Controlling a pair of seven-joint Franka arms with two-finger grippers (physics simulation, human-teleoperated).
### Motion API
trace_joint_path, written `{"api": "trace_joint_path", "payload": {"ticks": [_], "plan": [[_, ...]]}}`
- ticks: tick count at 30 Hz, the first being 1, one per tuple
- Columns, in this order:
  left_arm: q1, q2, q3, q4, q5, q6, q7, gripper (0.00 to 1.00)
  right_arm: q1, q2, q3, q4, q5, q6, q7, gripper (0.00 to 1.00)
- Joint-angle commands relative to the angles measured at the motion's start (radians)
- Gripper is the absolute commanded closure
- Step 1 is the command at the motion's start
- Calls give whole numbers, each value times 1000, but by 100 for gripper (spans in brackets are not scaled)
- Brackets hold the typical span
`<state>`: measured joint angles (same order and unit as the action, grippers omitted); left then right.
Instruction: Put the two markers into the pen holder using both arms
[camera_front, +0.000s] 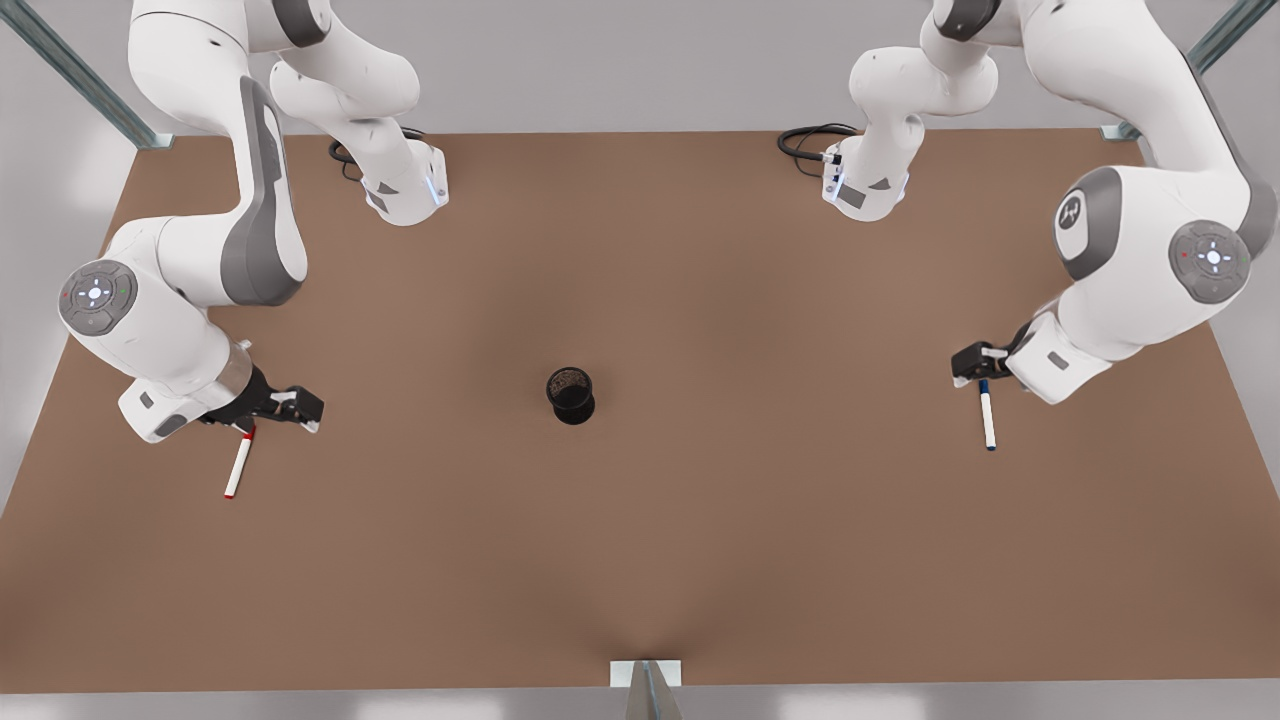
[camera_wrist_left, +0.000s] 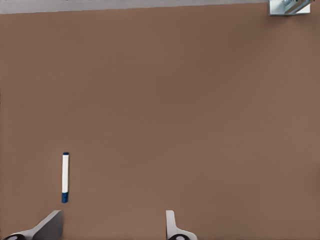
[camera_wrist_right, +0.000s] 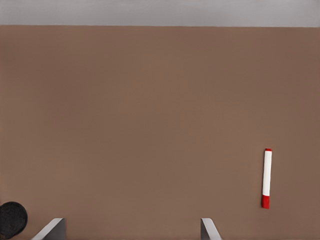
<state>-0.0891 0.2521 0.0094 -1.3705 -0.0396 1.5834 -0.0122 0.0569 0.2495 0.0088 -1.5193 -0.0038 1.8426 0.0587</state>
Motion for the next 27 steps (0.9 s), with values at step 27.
{"api": "trace_joint_path", "payload": {"ticks": [27], "plan": [[97, 296, 259, -631, -364, 991, 778, 0, -141, 300, -1, -2, 31, 208, -152, 0]]}}
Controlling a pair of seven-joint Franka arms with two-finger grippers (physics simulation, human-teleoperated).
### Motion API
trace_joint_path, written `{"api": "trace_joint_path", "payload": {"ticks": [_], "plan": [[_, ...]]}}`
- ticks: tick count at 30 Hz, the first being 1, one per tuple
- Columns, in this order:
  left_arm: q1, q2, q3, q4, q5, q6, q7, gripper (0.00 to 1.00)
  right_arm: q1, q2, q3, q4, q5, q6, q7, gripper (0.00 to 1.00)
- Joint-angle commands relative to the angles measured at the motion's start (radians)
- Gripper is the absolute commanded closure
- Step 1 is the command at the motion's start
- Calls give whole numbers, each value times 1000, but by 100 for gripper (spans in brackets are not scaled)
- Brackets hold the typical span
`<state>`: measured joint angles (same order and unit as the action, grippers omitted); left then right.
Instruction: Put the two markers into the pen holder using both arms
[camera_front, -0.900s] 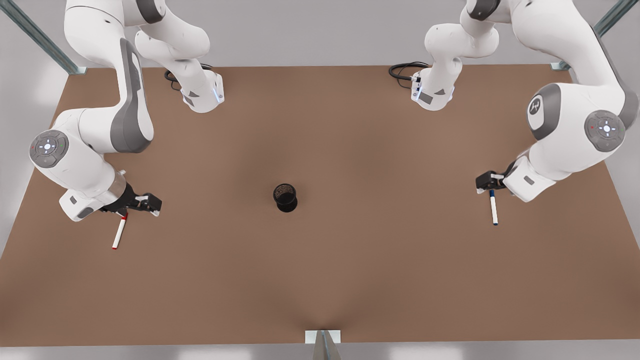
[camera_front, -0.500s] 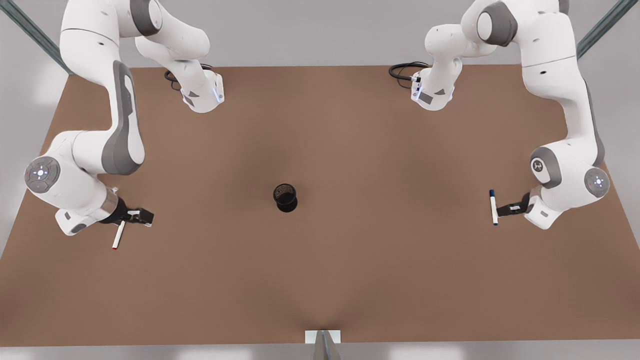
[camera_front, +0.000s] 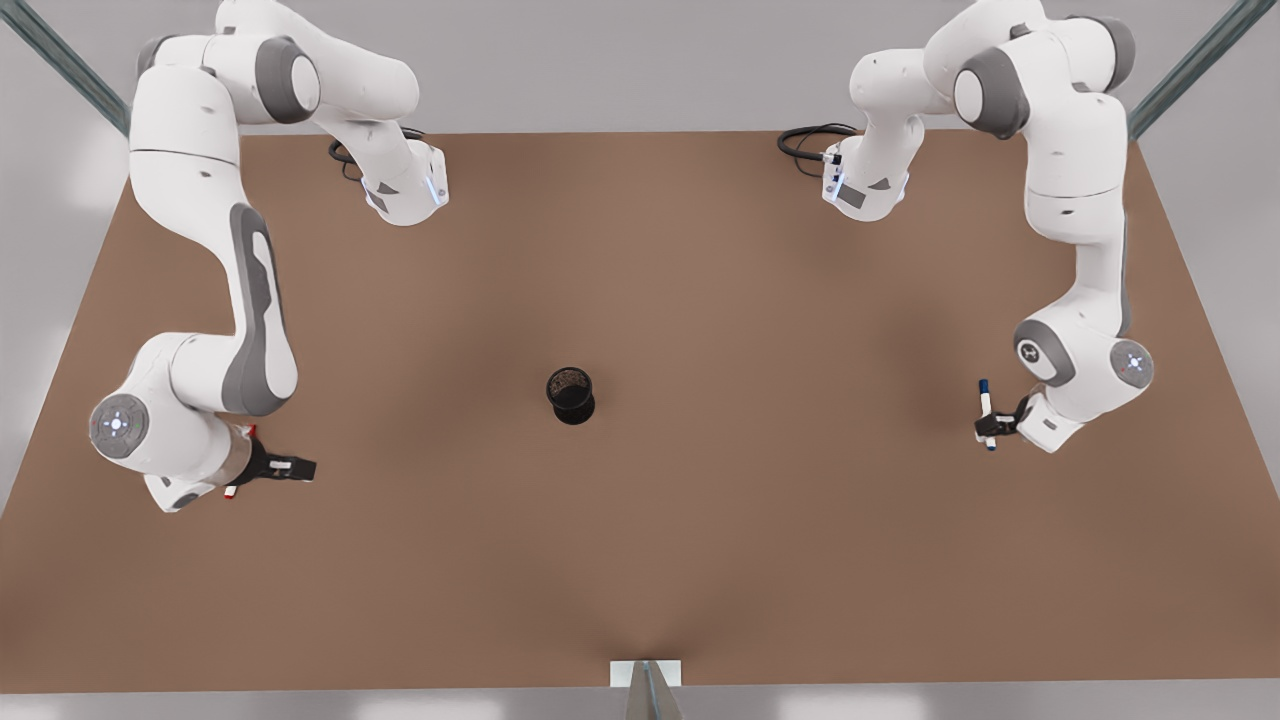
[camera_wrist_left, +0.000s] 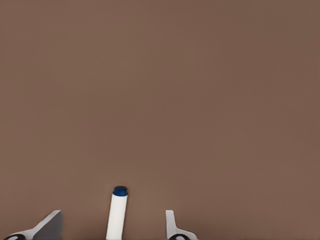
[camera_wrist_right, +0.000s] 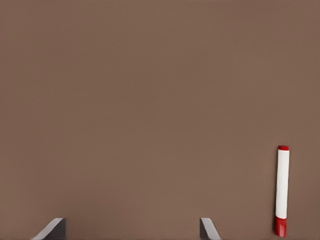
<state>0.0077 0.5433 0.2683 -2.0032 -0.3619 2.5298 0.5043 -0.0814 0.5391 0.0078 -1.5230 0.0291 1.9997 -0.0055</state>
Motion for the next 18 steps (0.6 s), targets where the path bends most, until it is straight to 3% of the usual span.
{"api": "trace_joint_path", "payload": {"ticks": [1, 6, 9, 10, 12, 14, 18], "plan": [[0, 10, 0, 1, -58, 47, 261, 0, -15, 15, 0, 1, 0, 53, -102, 0], [0, 38, 0, 1, -60, 56, 261, 0, -24, 39, 1, 1, 2, 74, -133, 0], [0, 44, 0, 1, -80, 69, 261, 18, -24, 39, 1, 1, 2, 74, -131, 0], [0, 44, 0, 1, -80, 69, 261, 33, -26, 73, 1, 4, -2, 99, -134, 0], [0, 44, 0, 1, -80, 69, 267, 36, -37, 107, -2, 4, -3, 146, -174, 0], [-2, 44, 0, 0, -80, 69, 267, 46, -63, 153, -5, 4, -34, 146, -169, 0], [-5, 50, 0, 1, -80, 69, 269, 49, -78, 173, -5, 1, -58, 157, -176, 0]]}}
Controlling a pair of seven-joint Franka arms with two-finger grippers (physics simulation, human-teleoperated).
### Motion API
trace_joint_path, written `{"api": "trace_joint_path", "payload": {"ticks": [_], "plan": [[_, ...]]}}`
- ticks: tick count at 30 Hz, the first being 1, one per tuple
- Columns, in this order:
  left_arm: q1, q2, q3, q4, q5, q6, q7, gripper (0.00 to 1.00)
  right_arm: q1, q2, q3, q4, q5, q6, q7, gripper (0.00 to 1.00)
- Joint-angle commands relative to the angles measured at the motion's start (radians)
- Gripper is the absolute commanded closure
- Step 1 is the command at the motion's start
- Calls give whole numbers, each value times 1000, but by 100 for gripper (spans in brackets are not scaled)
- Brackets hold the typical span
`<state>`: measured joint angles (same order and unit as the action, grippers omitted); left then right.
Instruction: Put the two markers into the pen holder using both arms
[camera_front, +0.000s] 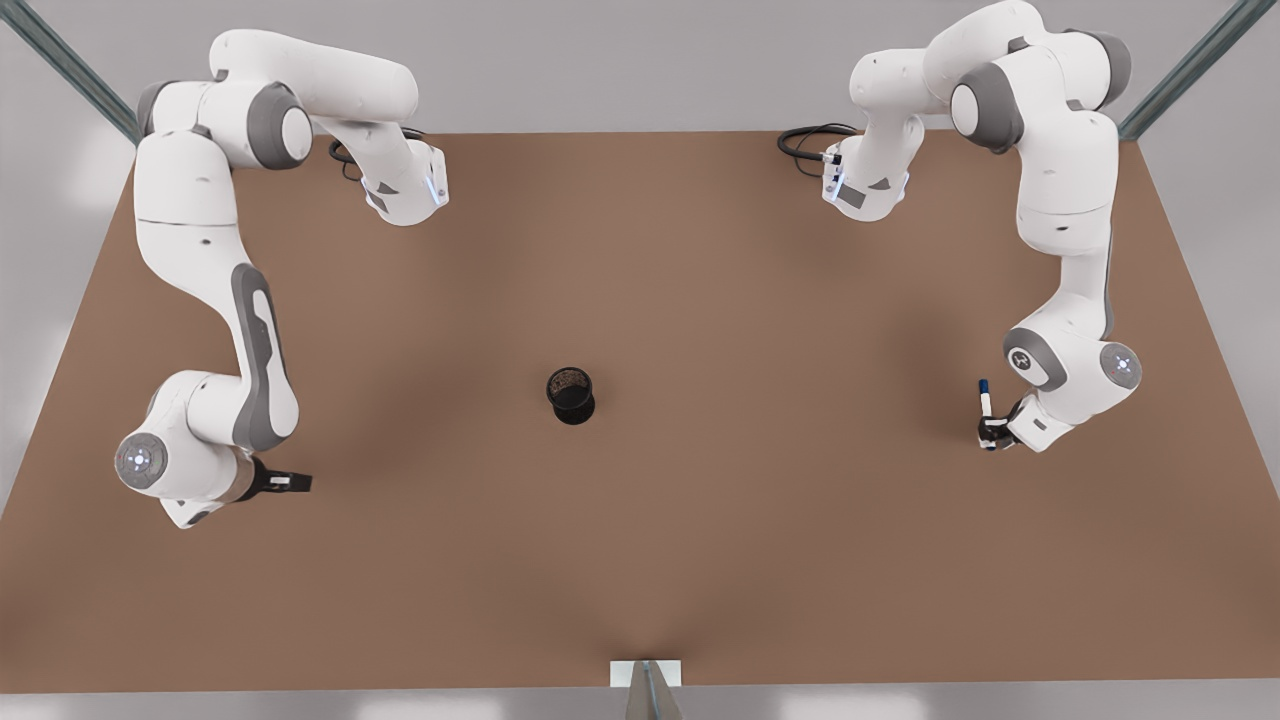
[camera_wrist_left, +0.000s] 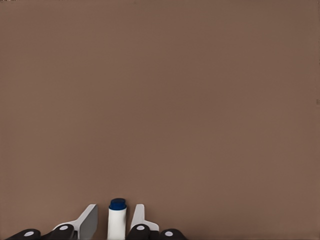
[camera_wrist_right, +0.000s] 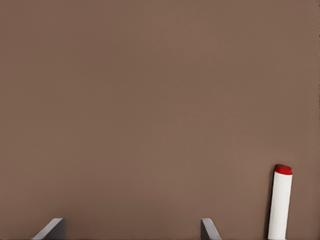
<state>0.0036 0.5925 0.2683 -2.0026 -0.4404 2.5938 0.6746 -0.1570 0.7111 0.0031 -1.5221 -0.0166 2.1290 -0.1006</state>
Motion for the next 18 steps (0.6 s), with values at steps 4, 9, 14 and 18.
{"api": "trace_joint_path", "payload": {"ticks": [4, 9, 14, 18], "plan": [[0, 3, 0, 1, 0, 5, 98, 50, -4, 8, 0, 0, -14, 34, -91, 0], [0, 9, 0, 1, -1, 5, 98, 56, -15, 39, 0, 5, -6, 80, -114, 0], [-2, 6, 0, -5, -1, -1, 111, 59, -61, 39, 6, 2, -6, 78, -129, 0], [-4, 3, 0, -13, -1, -1, 111, 65, -122, 44, 9, 0, 105, 78, -237, 0]]}}
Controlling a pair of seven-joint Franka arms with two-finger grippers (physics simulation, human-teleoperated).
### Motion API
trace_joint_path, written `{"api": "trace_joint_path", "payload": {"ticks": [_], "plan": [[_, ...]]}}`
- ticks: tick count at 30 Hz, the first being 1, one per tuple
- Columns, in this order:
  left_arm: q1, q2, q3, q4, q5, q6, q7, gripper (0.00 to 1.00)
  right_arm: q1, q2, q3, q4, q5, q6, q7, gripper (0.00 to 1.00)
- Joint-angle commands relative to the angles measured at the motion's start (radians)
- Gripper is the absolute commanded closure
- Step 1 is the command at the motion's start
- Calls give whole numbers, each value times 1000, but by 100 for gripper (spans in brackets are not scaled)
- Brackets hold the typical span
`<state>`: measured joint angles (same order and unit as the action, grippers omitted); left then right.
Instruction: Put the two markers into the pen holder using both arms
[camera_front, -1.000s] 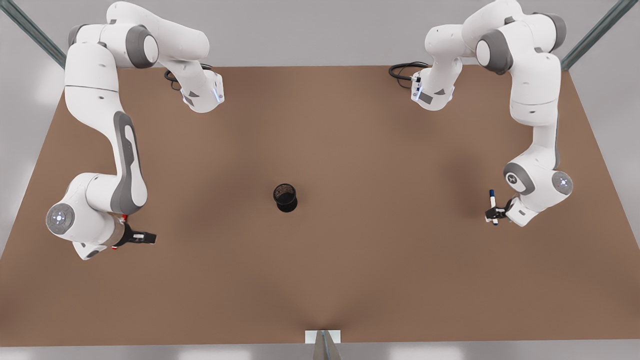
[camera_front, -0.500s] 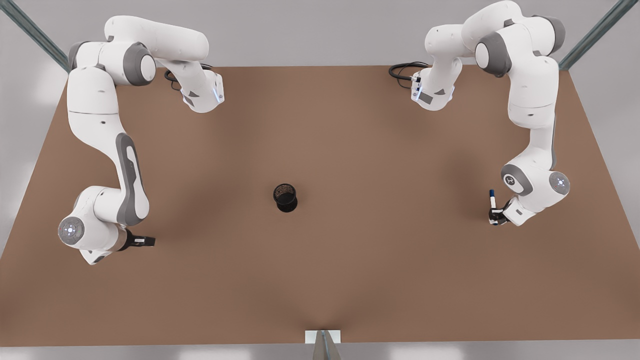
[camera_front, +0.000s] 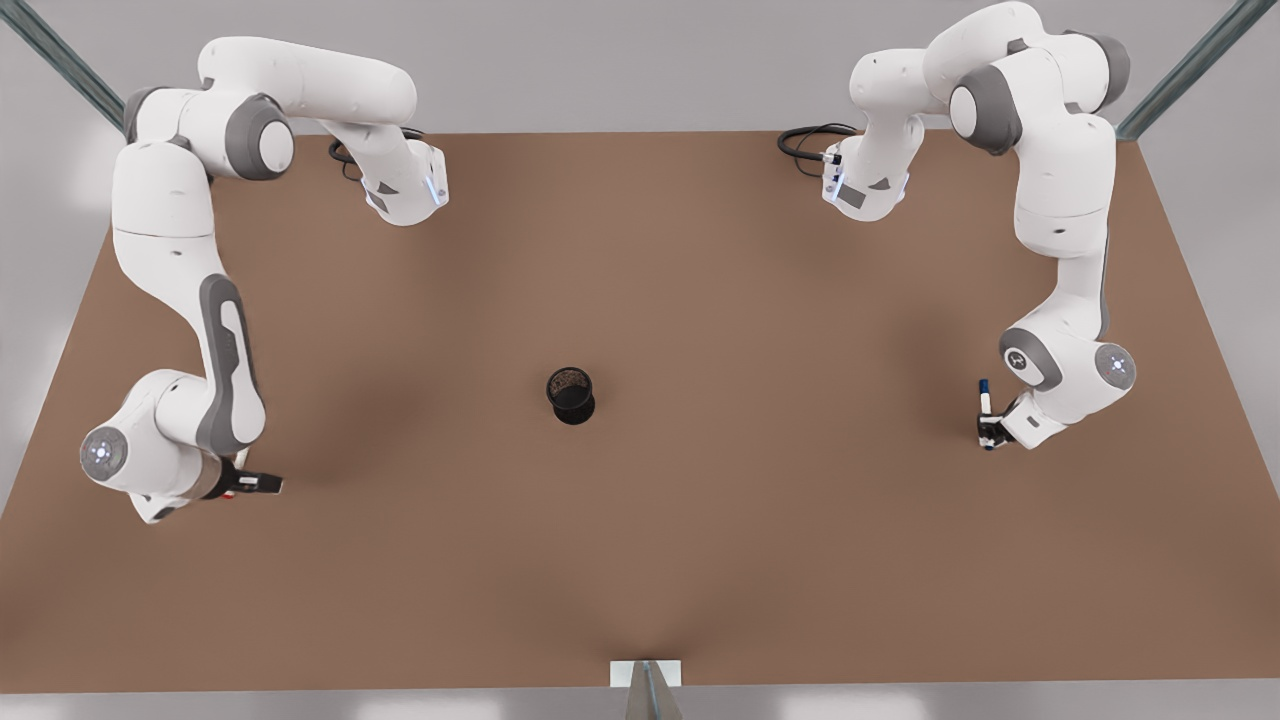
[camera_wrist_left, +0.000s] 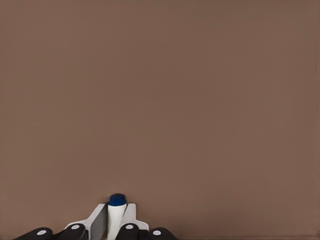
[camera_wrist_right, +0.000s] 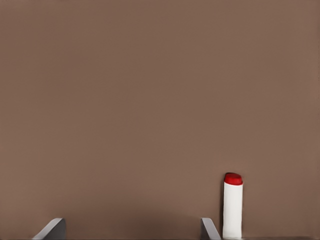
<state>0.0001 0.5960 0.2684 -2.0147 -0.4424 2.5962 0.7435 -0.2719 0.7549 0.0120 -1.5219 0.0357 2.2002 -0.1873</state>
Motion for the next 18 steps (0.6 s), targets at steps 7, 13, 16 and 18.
{"api": "trace_joint_path", "payload": {"ticks": [7, 13, 16, 18], "plan": [[-9, -18, 0, -1, 1, -11, 4, 78, -55, 3, 0, -1, 55, -5, -201, 0], [-118, -110, -9, 229, 1, -350, -300, 79, -81, 3, 3, 3, 55, -7, -238, 0], [-247, -131, -11, 414, -1, -609, -518, 79, -82, 3, 3, 3, 55, -5, -235, 0], [-334, -130, -41, 485, -60, -662, -585, 79, -82, 3, 3, 5, 55, -2, -233, 0]]}}
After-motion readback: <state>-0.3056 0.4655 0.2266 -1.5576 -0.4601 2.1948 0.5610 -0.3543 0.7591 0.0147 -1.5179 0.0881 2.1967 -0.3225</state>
